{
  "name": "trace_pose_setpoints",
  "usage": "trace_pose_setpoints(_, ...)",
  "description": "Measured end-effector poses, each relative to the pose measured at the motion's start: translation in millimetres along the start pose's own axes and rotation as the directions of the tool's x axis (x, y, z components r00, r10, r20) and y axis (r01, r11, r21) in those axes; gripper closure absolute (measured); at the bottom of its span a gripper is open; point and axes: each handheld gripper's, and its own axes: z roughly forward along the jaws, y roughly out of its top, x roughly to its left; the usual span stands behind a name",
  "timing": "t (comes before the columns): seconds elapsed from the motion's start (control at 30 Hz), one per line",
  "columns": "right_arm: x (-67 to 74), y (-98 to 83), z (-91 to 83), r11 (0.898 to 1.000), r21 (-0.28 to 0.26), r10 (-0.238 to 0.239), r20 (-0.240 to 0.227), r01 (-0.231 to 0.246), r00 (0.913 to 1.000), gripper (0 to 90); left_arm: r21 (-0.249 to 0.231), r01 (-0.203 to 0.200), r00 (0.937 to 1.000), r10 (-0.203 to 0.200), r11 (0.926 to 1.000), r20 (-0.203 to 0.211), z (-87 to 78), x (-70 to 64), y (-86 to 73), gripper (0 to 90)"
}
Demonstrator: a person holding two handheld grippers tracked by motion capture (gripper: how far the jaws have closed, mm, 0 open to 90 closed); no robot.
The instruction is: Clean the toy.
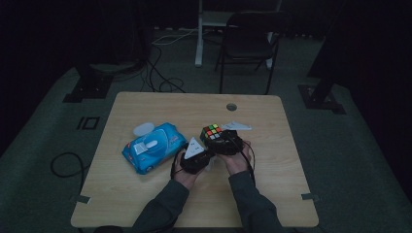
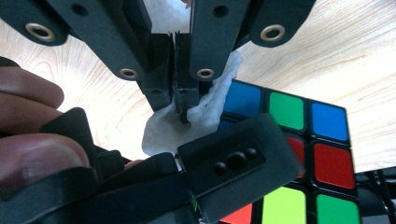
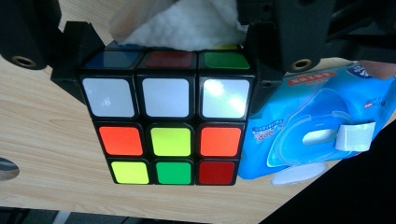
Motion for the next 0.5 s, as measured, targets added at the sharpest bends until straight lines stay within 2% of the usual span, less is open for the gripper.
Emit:
trace_pose_setpoints(0.27, -2.6, 0.3, -1.9, 1.000, 0.000, 0.006, 0.007, -0.006, 1.0000, 34.6, -0.010, 0.007, 1.0000, -0.007, 0.9999, -0.001, -1.9, -0.9, 0.1, 88.5)
trace_pose_setpoints(0.5, -1.5, 0.0, -1.3, 1.000, 0.002, 0.002, 0.007, -0.002, 1.0000, 34.6, 0.001, -0.008, 1.0000, 0.008, 1.0000, -0.003, -0.9, -0.7, 1.1, 88.5)
